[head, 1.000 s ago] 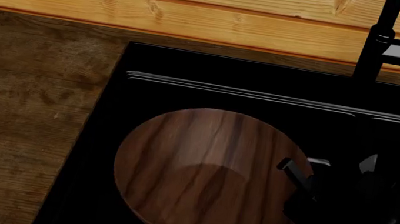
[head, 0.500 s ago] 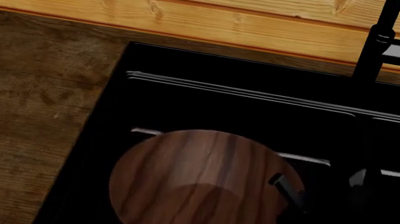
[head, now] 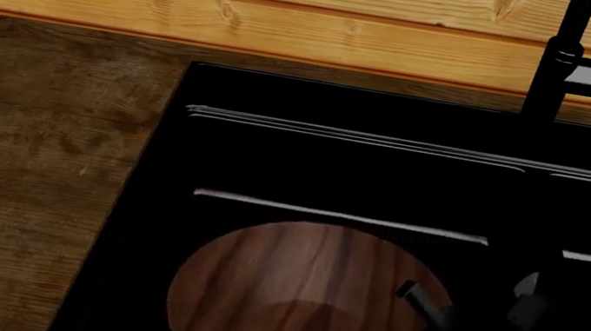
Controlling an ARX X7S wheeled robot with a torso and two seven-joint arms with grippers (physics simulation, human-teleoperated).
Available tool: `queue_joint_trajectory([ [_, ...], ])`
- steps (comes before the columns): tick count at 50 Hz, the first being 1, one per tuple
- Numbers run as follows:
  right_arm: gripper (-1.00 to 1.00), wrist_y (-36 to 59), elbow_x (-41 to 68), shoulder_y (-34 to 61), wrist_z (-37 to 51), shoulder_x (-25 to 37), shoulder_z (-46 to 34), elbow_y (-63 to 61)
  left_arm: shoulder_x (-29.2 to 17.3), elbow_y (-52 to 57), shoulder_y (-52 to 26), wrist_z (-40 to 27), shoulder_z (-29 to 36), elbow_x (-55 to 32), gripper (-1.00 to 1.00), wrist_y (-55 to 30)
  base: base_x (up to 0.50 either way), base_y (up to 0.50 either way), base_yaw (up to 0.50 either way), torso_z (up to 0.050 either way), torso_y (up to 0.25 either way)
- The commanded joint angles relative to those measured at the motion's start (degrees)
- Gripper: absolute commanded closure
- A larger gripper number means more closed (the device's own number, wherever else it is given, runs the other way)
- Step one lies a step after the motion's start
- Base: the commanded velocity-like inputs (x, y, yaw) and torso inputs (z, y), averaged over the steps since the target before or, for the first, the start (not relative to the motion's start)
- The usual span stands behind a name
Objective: Move the fresh-baked cupcake off the tray onto the counter, and place the bowl used for mixing into the sink.
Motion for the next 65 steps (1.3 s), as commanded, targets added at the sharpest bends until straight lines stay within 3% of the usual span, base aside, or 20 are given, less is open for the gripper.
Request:
queue_joint_trajectory([
  [1,1.0,1.62,2.83,0.45,-0.84,-0.42,-4.76,-0.01,-0.14,0.18,0.42,0.1,0.0,-0.07,-1.0,0.38,0.0,0.0,0.0,0.0,0.0],
  [18,1.0,2.27,3.29,1.76,-1.56,-0.7,-6.58,-0.01,0.05,-0.08,-0.34,0.13,-0.07,-0.33,-1.0,-0.03,0.0,0.0,0.0,0.0,0.0],
  [19,-1.0,2.64,3.22,1.93,-1.87,-0.7,-6.65,-0.01,0.07,-0.1,-0.34,0.18,-0.07,-0.35,-1.0,-0.01,0.0,0.0,0.0,0.0,0.0],
  [37,-1.0,2.72,3.15,3.08,-2.74,-1.0,-7.5,-0.01,-0.04,-0.17,0.15,0.38,-0.02,-0.37,-1.0,0.53,0.0,0.0,0.0,0.0,0.0],
  [65,-1.0,3.68,1.34,15.48,-8.12,-2.63,-11.02,-0.05,0.11,-0.6,-0.19,0.45,0.45,-0.01,-1.0,0.51,0.0,0.0,0.0,0.0,0.0],
])
